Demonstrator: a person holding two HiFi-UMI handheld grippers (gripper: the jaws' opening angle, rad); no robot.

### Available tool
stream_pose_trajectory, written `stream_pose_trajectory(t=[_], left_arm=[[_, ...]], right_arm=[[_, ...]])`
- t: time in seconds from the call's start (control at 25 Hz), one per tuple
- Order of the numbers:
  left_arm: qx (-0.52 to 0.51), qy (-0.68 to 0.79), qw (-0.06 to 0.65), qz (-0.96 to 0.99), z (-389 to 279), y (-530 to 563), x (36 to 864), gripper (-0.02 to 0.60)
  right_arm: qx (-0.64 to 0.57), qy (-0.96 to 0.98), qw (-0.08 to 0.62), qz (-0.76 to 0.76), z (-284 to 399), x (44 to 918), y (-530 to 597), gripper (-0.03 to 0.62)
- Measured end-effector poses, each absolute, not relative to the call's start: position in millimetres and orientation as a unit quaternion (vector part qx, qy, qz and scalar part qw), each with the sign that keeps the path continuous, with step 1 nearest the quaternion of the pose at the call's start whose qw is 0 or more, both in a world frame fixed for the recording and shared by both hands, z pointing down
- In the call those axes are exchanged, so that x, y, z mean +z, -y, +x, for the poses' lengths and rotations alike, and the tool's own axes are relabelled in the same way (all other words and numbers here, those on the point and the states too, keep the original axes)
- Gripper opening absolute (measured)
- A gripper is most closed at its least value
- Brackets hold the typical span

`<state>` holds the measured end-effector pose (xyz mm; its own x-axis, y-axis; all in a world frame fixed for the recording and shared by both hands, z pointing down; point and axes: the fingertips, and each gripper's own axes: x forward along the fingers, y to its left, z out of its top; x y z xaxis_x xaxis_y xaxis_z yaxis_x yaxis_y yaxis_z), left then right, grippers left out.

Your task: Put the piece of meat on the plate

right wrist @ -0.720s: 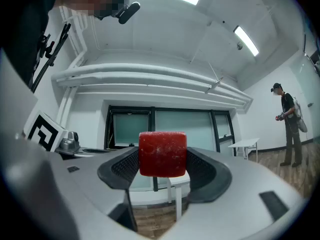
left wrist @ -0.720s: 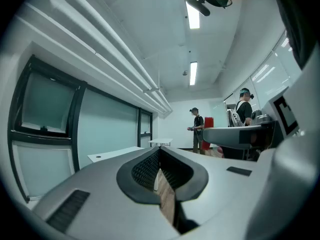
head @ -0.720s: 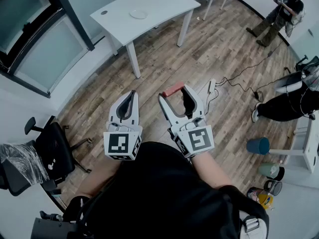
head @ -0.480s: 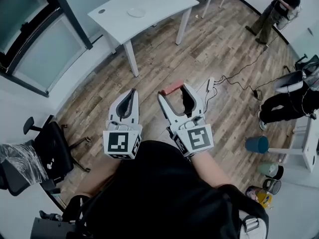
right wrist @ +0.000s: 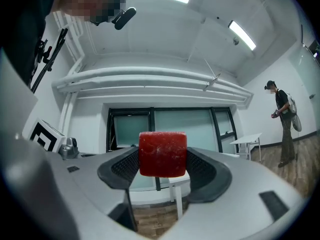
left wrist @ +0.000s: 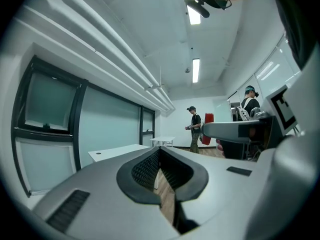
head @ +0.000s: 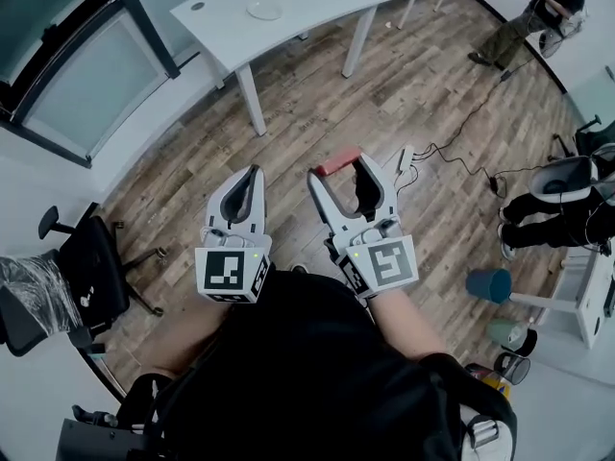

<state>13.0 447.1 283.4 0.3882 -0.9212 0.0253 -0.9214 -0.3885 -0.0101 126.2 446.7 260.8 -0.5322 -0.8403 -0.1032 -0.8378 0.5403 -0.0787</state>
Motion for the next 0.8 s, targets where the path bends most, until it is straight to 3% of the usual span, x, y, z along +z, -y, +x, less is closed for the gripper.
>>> stream_pose_trajectory(t=[0.8], left_arm=[[0.001, 0.554, 0.042, 0.832, -38, -304, 305, 0.003]], right_arm=[[-0.033, -0.869, 0.023, -0.494, 89, 278, -297, 0.291]])
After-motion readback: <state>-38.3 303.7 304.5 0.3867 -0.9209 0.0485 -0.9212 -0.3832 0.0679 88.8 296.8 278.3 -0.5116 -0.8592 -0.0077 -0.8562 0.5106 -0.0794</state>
